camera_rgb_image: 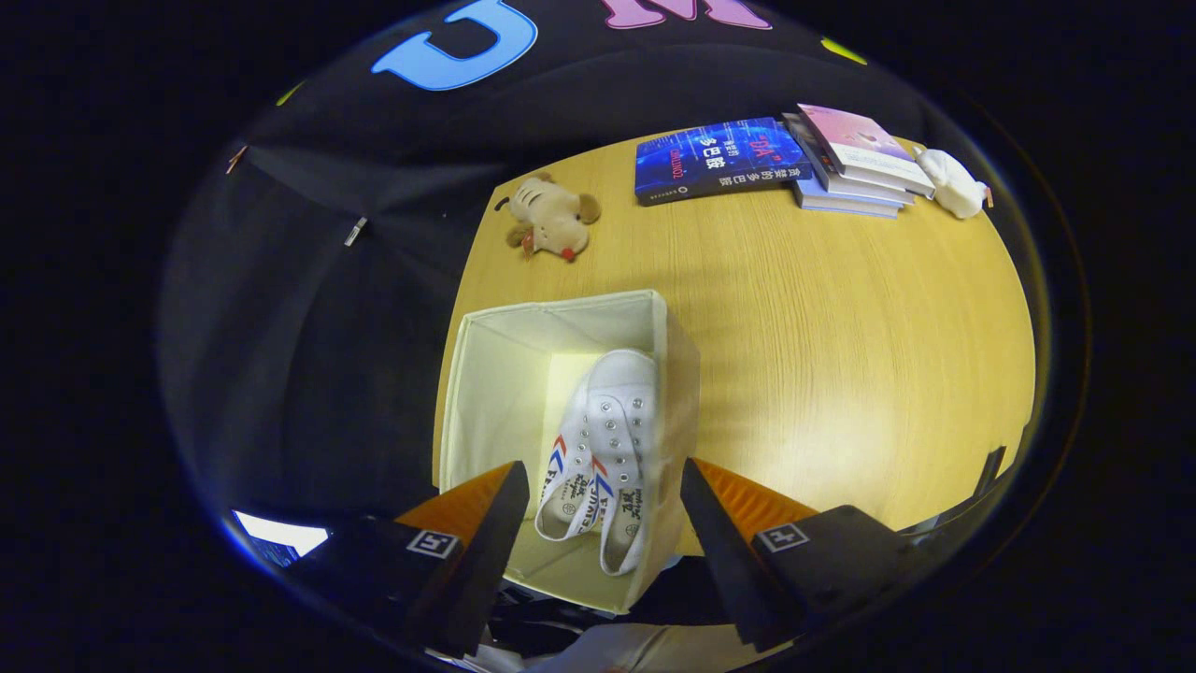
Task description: Open the storage box then place both shoes into the box .Put the left shoe in first, then the right shoe, with the right side of both shoes facing outward in a uniform manner.
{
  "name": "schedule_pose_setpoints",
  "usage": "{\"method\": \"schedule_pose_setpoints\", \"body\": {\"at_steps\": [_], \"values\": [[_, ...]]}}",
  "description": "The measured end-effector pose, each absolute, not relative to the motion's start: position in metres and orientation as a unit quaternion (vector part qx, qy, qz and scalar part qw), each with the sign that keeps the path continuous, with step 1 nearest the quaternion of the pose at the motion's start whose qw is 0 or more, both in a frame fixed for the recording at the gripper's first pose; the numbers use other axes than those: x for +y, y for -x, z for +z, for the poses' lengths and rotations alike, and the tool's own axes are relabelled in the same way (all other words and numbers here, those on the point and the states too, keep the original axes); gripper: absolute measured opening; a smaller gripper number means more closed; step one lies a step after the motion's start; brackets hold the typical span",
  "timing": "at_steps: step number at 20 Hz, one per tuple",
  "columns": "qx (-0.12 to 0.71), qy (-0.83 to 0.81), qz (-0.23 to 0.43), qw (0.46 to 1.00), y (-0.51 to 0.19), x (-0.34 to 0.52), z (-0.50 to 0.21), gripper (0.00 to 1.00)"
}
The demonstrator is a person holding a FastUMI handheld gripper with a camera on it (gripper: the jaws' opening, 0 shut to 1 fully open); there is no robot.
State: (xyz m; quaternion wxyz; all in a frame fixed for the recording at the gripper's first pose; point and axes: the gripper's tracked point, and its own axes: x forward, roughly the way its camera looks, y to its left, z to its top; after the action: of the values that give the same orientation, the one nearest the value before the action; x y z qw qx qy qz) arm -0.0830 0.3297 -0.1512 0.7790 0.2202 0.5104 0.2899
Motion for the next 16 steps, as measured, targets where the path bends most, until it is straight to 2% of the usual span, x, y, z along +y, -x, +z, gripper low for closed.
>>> {"method": "schedule_pose_setpoints", "body": {"at_steps": [7,12,16], "values": [[0.471,-0.261,0.310,0.784,0.076,0.333,-0.128,0.99],[0.377,-0.283,0.289,0.833,0.032,0.301,-0.088,0.99],[0.301,-0.277,0.247,0.878,-0.005,0.250,-0.066,0.99]]}}
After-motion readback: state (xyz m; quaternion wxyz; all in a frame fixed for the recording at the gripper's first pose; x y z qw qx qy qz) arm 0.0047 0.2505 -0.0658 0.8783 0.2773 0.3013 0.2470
